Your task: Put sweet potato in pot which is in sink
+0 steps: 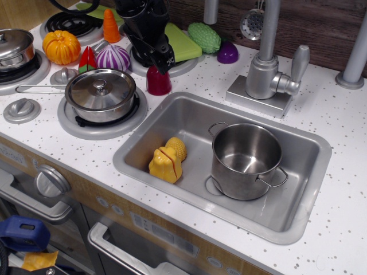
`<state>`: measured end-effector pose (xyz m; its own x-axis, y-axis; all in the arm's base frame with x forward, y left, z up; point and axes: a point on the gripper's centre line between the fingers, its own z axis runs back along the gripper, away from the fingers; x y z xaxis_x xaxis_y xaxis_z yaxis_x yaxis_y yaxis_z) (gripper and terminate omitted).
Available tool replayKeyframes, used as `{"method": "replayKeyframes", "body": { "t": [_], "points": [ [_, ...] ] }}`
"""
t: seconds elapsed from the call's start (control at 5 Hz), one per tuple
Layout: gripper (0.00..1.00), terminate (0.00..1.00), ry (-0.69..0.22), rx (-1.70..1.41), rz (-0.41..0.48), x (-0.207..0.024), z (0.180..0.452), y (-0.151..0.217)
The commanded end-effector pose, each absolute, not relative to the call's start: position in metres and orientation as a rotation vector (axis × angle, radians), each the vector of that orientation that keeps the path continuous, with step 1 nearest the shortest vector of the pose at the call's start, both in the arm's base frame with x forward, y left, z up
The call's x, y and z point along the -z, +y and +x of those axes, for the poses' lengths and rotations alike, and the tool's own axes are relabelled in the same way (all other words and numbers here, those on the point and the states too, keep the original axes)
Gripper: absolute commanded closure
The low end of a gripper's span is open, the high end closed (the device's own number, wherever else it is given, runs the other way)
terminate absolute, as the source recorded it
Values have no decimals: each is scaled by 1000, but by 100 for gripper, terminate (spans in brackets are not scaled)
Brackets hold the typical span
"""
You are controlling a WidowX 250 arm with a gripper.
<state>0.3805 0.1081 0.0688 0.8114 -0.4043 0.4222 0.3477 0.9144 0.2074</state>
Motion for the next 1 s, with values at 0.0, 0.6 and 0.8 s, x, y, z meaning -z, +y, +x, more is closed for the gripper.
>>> {"method": "replayKeyframes", "body": {
  "t": [0.0,0.6,0.8],
  "points": [
    [0,0,-478,403,123,-69,380,108],
    [0,0,-499,417,86,-56,412,129],
    [0,0,-516,386,51,-48,417,129]
  ]
}}
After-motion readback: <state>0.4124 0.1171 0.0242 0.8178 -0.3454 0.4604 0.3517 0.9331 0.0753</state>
